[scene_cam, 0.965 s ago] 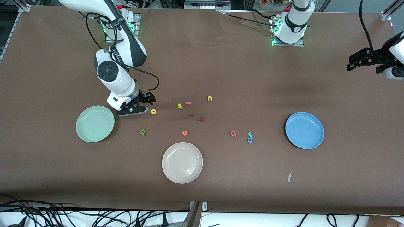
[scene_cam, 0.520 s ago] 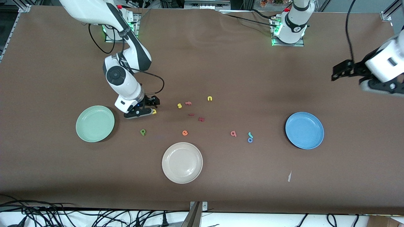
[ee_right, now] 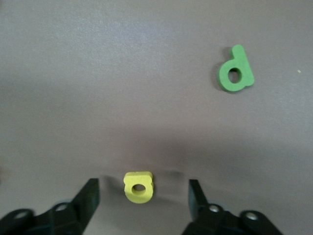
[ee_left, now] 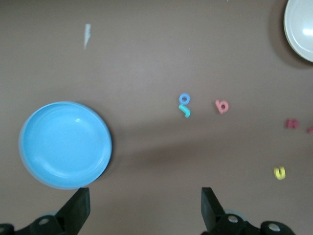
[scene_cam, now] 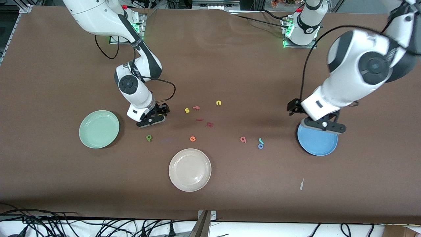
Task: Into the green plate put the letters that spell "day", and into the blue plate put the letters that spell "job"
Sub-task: 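Carry the yellow letter to the green plate while the left gripper reaches letters, then release the yellow letter on the green plate while the left gripper grasps cyan j, then drop the cyan j on the blue plate while the right gripper nears cyan y, then grasp the blue o with the left gripper while the right gripper grasps y, then carry the blue o onto the blue plate with the left gripper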
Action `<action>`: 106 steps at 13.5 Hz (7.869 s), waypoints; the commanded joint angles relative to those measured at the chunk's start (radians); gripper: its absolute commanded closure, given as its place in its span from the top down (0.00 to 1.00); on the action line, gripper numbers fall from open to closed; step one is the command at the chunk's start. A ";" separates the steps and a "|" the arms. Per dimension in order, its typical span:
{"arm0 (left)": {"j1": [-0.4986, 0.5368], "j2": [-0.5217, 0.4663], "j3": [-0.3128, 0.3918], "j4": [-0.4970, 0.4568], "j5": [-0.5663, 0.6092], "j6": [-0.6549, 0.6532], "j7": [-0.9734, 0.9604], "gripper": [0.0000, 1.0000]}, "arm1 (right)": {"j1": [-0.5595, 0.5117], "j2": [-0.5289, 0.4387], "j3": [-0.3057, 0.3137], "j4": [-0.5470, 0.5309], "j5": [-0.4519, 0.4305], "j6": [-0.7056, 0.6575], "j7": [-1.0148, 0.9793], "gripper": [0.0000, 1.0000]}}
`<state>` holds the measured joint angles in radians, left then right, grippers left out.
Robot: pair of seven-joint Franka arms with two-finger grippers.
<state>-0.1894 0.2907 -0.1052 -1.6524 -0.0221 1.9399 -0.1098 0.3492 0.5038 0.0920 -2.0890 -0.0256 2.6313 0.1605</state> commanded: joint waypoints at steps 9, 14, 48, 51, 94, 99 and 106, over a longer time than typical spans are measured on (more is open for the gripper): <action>-0.179 0.209 0.010 -0.150 0.191 0.402 -0.335 1.00 | 0.017 0.045 0.000 0.041 -0.022 0.009 -0.009 0.41; -0.099 0.275 0.028 -0.135 -0.180 0.418 0.099 1.00 | 0.014 0.045 0.000 0.046 -0.056 0.010 -0.009 0.05; -0.180 0.475 0.110 -0.013 -0.107 0.541 0.279 0.11 | -0.116 -0.100 -0.106 0.100 0.072 -0.431 0.062 1.00; -0.180 0.475 0.110 -0.013 -0.105 0.541 0.280 0.00 | -0.116 -0.152 -0.077 -0.086 0.067 -0.198 0.060 1.00; -0.300 0.545 0.246 0.091 -0.360 0.577 0.453 0.52 | -0.114 -0.064 -0.041 -0.172 0.070 0.053 -0.107 0.37; -0.298 0.548 0.246 0.088 -0.332 0.577 0.458 0.28 | -0.114 -0.064 -0.041 -0.171 0.070 0.053 -0.107 0.31; -0.248 0.440 0.275 0.077 -0.325 0.385 0.466 0.07 | -0.114 -0.064 -0.041 -0.171 0.070 0.052 -0.105 0.25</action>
<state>-0.4701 0.7991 0.1575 -1.5725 -0.3587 2.4486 0.3422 0.2374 0.4163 0.0430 -2.2547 0.0352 2.6538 0.0452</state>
